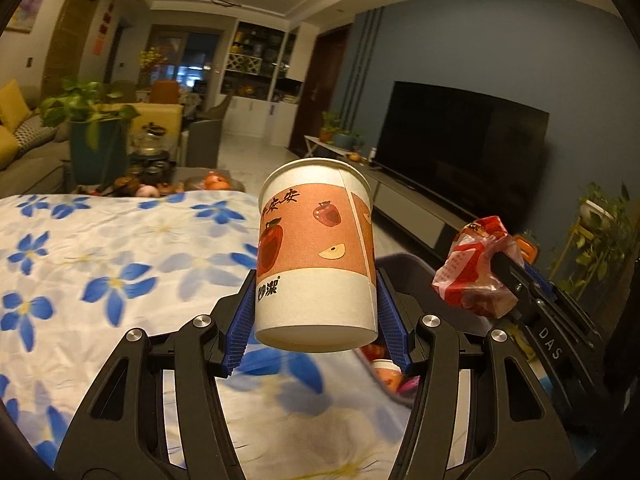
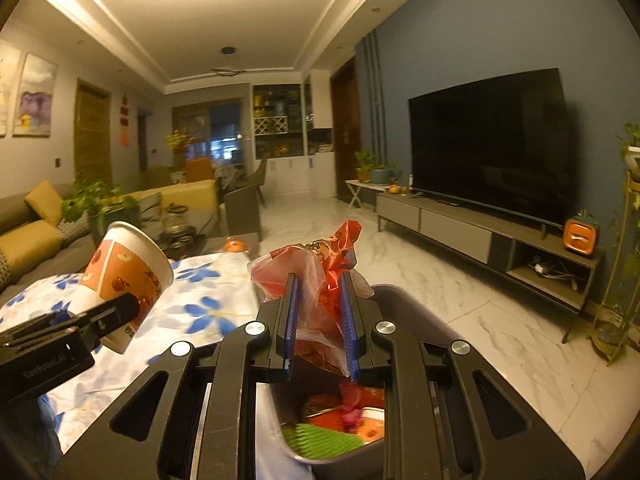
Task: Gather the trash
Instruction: 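Carry the paper cup and red bag over the grey bin with both tools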
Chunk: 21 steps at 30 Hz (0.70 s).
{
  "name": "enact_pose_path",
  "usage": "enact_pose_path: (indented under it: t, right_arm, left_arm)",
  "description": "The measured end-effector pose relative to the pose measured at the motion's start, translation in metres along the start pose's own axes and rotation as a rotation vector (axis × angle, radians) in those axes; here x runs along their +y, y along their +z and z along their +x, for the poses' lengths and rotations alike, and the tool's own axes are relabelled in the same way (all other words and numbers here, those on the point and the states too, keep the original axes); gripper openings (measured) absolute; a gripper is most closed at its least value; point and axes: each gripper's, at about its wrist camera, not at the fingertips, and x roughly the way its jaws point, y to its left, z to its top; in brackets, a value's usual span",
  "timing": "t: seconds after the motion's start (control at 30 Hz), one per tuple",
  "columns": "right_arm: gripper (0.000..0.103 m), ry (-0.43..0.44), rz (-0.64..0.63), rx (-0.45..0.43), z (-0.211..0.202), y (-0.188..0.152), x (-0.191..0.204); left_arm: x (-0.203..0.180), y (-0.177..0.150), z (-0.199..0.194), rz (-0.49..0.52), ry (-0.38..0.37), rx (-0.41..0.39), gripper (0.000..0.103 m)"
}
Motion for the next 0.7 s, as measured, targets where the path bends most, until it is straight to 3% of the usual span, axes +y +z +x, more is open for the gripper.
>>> enact_pose_path:
  t: [0.4,0.7]
  right_arm:
    - [0.024,-0.048,0.039,-0.007,0.010,-0.013,-0.029]
    - [0.025,-0.037,0.064,0.000,0.022,-0.015,-0.039]
  left_arm:
    - [-0.041,-0.013,0.055,0.045,-0.096,0.055,0.055]
    - [-0.048,-0.017,0.079,0.052,-0.155,0.071,0.057]
